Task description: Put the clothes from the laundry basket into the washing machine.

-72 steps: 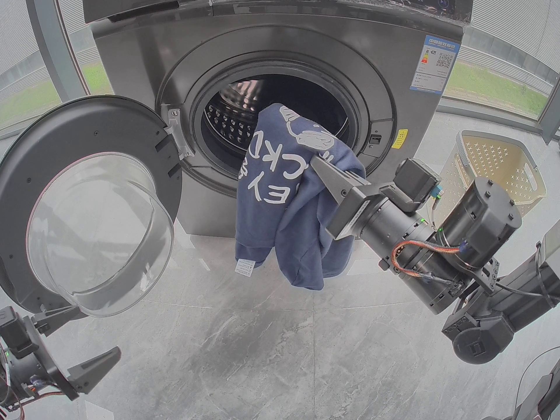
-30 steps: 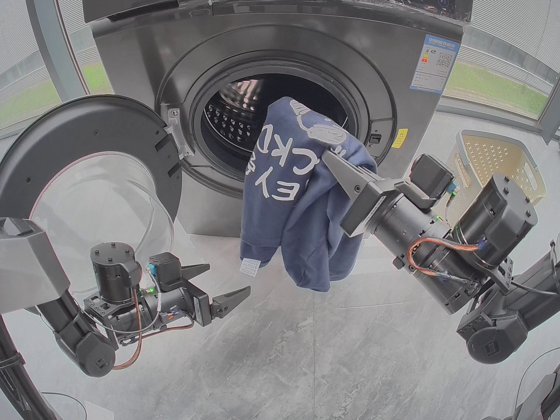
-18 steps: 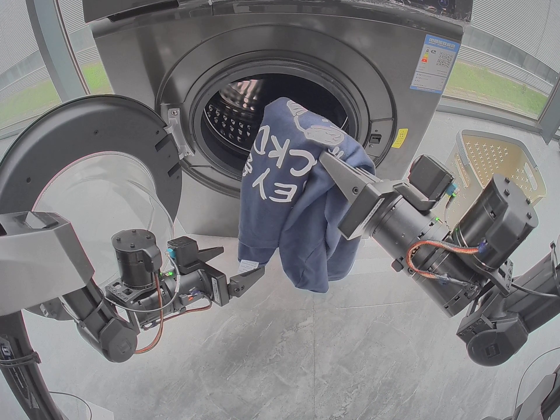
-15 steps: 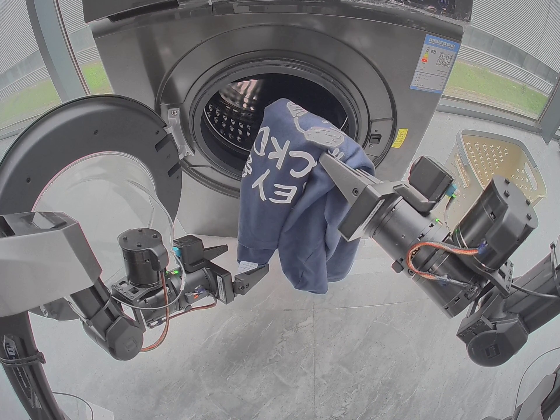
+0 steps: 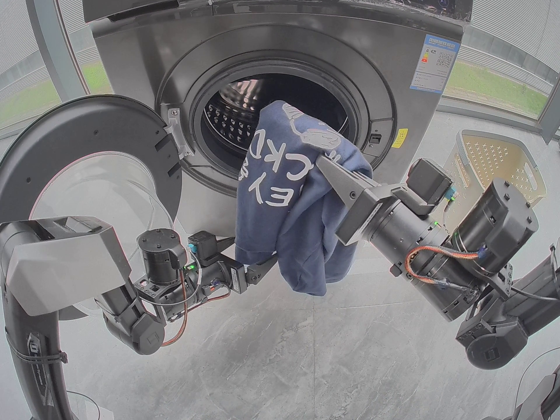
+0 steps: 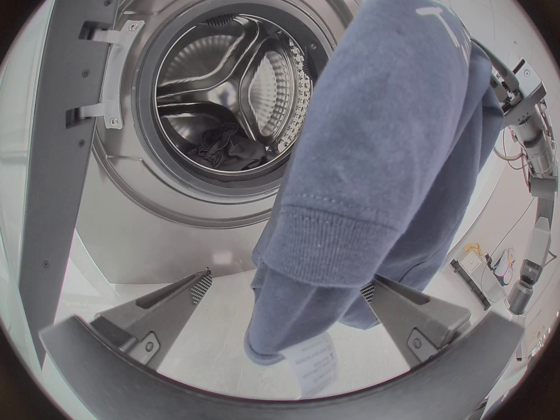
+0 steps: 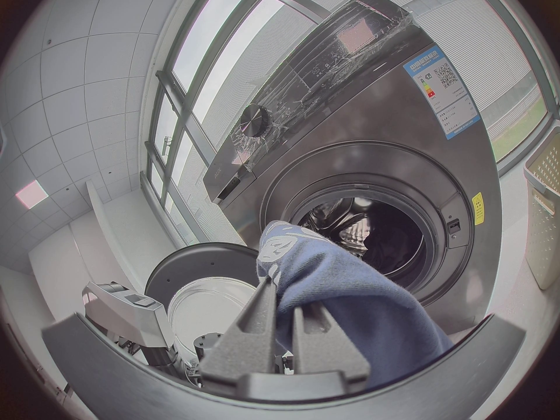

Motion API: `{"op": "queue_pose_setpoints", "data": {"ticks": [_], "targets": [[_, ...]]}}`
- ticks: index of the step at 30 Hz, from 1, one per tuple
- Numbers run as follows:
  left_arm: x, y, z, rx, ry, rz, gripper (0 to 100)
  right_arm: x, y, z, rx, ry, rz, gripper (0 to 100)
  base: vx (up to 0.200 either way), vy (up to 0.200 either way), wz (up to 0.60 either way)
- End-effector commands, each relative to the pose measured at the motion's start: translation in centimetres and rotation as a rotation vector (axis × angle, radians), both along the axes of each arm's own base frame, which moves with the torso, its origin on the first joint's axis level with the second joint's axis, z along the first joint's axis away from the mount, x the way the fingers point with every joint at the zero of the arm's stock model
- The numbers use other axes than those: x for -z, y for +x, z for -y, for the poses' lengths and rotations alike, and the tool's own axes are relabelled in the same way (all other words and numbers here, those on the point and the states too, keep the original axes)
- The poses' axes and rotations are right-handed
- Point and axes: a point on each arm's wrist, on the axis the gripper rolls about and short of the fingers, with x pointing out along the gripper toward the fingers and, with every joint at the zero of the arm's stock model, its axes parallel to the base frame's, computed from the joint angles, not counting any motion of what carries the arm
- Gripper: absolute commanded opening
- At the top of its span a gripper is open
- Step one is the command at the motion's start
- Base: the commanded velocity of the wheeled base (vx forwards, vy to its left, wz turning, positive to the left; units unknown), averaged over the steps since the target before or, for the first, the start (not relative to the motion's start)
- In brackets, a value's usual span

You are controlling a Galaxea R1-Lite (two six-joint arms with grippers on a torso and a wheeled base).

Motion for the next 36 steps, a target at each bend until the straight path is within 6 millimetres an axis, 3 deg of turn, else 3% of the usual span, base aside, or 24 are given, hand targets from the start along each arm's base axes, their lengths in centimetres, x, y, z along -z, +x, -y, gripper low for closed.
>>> {"op": "queue_pose_setpoints", "data": {"ticks": [1, 2, 3, 8, 13, 15, 19, 25, 28, 29, 34, 35, 36], "targets": [[0.6, 0.8, 0.4, 0.002, -0.003, 0.002, 100, -0.1, 0.0, 0.0, -0.001, 0.004, 0.003, 0, 0.0, 0.0, 0.0], [0.6, 0.9, 0.5, 0.001, -0.005, 0.007, 100, 0.0, -0.1, -0.1, -0.003, 0.004, 0.003, 0, 0.0, 0.0, 0.0], [0.6, 0.9, 0.5, 0.001, -0.006, 0.009, 0, -0.1, -0.1, 0.0, -0.003, 0.005, 0.004, 0, 0.0, 0.0, 0.0], [0.1, 1.2, 0.7, 0.001, -0.029, 0.051, 0, 0.3, -0.1, 0.0, -0.003, -0.005, -0.005, 0, 0.0, 0.0, 0.0], [-0.8, -0.9, 0.6, 0.025, -0.043, 0.075, 0, 1.2, 0.1, 0.3, 0.007, -0.03, -0.026, 0, 0.0, 0.0, 0.0], [-1.5, -2.1, 0.5, 0.039, -0.042, 0.075, 0, 1.6, 0.2, 0.3, 0.007, -0.041, -0.036, 0, 0.0, 0.0, 0.0], [-4.7, -7.6, -0.7, 0.105, -0.047, 0.088, 0, 3.2, 1.0, 0.3, 0.03, -0.077, -0.072, 0, 0.0, 0.0, 0.0], [-7.5, -14.4, -2.9, 0.202, -0.072, 0.123, 0, 5.2, 1.9, 0.3, 0.043, -0.113, -0.101, 0, 0.0, 0.0, 0.0], [-8.0, -15.4, -3.2, 0.226, -0.083, 0.135, 0, 5.8, 1.8, 0.3, 0.04, -0.124, -0.109, 0, 0.0, 0.0, 0.0], [-8.6, -16.7, -3.7, 0.254, -0.098, 0.158, 0, 6.6, 1.6, 0.4, 0.035, -0.144, -0.123, 0, 0.0, 0.0, 0.0], [-9.7, -17.5, -3.8, 0.284, -0.128, 0.204, 0, 7.5, 1.4, 0.3, 0.014, -0.171, -0.143, 0, 0.0, 0.0, 0.0], [-10.0, -17.3, -3.6, 0.279, -0.133, 0.217, 0, 7.7, 1.4, 0.2, 0.009, -0.176, -0.147, 100, 0.0, 0.0, 0.0], [-10.2, -17.0, -3.5, 0.279, -0.139, 0.225, 0, 7.7, 1.4, 0.1, 0.009, -0.176, -0.147, 100, 0.0, 0.0, 0.0]]}}
